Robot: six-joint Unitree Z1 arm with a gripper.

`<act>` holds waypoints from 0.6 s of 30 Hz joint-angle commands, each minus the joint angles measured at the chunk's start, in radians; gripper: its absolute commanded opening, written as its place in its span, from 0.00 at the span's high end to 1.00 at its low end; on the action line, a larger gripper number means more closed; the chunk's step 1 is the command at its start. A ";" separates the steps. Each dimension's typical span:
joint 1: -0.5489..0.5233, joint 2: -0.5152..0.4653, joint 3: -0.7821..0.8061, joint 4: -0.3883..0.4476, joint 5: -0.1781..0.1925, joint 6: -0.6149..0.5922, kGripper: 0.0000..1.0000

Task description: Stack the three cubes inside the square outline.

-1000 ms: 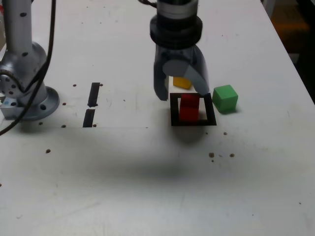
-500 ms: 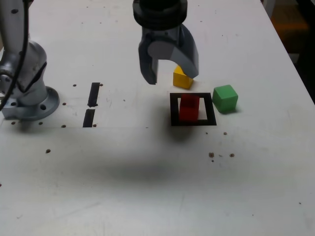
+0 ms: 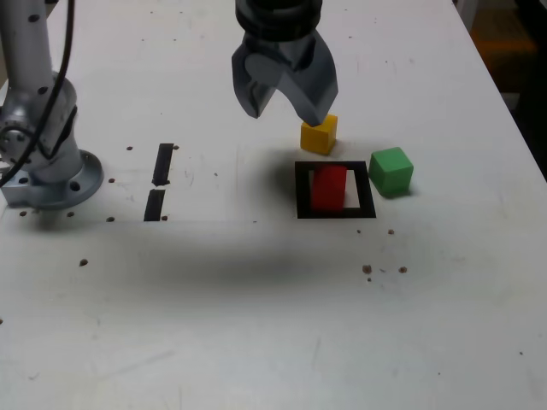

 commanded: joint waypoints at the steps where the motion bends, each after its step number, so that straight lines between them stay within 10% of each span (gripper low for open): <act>1: 0.029 0.030 -0.015 -0.005 -0.009 0.038 0.26; 18: 0.109 0.157 -0.093 -0.032 -0.033 0.121 0.26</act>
